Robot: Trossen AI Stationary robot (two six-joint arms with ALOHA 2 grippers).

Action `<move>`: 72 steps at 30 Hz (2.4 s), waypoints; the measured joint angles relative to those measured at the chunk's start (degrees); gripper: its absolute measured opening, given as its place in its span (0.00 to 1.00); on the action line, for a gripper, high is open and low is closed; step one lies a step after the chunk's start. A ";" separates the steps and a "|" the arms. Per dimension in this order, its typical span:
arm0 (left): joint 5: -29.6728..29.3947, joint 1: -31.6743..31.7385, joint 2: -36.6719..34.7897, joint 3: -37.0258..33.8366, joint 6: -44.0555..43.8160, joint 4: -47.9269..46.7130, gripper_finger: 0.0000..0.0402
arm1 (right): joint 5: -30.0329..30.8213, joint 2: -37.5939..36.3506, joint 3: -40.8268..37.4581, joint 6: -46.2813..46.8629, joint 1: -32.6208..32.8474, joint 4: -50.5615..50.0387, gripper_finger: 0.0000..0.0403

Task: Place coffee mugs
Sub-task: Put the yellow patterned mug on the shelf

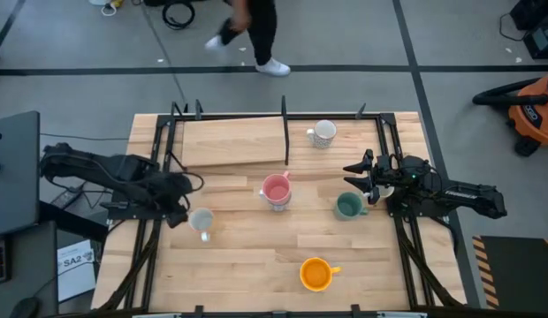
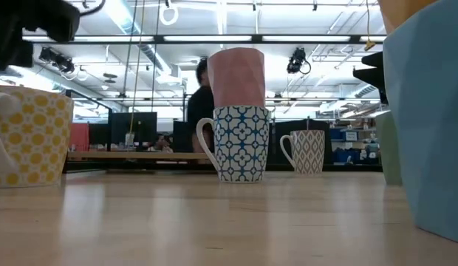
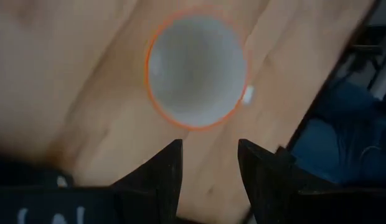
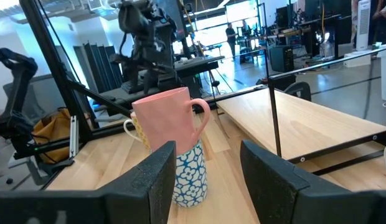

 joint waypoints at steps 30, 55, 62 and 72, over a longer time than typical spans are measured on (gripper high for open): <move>-3.92 -0.33 23.92 0.04 -13.12 0.13 0.37 | 0.00 0.00 0.02 0.00 0.00 0.00 0.46; -6.91 0.46 24.53 4.07 3.03 1.19 0.07 | 0.00 0.00 0.02 0.00 0.01 0.00 0.46; -9.07 5.21 24.53 12.71 15.84 0.31 0.07 | 0.00 0.00 0.00 0.00 0.02 0.00 0.46; -12.49 17.25 24.46 25.56 33.46 -2.83 0.07 | 0.00 0.01 0.02 0.00 0.00 0.00 0.46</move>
